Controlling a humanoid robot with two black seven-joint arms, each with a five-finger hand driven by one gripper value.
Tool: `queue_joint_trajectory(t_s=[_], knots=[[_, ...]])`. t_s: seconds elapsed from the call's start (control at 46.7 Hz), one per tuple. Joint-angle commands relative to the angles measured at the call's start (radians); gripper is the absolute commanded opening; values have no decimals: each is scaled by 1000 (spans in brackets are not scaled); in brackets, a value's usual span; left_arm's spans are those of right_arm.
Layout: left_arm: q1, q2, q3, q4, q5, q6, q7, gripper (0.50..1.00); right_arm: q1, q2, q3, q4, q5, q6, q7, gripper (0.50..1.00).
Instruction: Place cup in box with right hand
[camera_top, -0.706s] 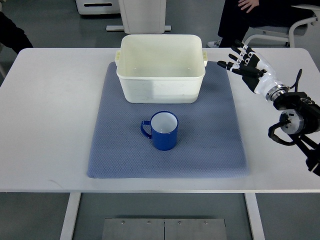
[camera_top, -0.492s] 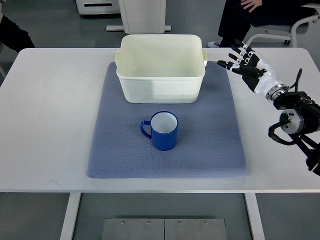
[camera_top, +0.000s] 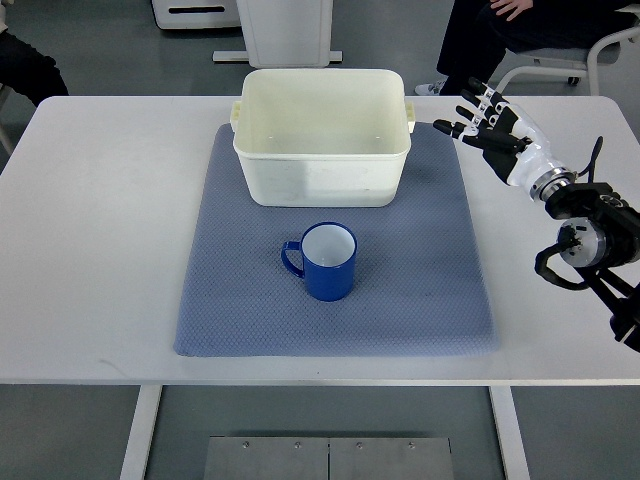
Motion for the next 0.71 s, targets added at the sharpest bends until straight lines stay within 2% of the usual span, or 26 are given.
queue_joint_trajectory(t_s=[0.0, 0.685], knots=[[0, 0, 0, 0, 0, 0, 0, 1000, 3, 0, 0, 2, 0, 0, 2, 1000], [-1, 0, 0, 0, 0, 0, 0, 1000, 15, -2, 3, 1, 0, 0, 6, 1000]])
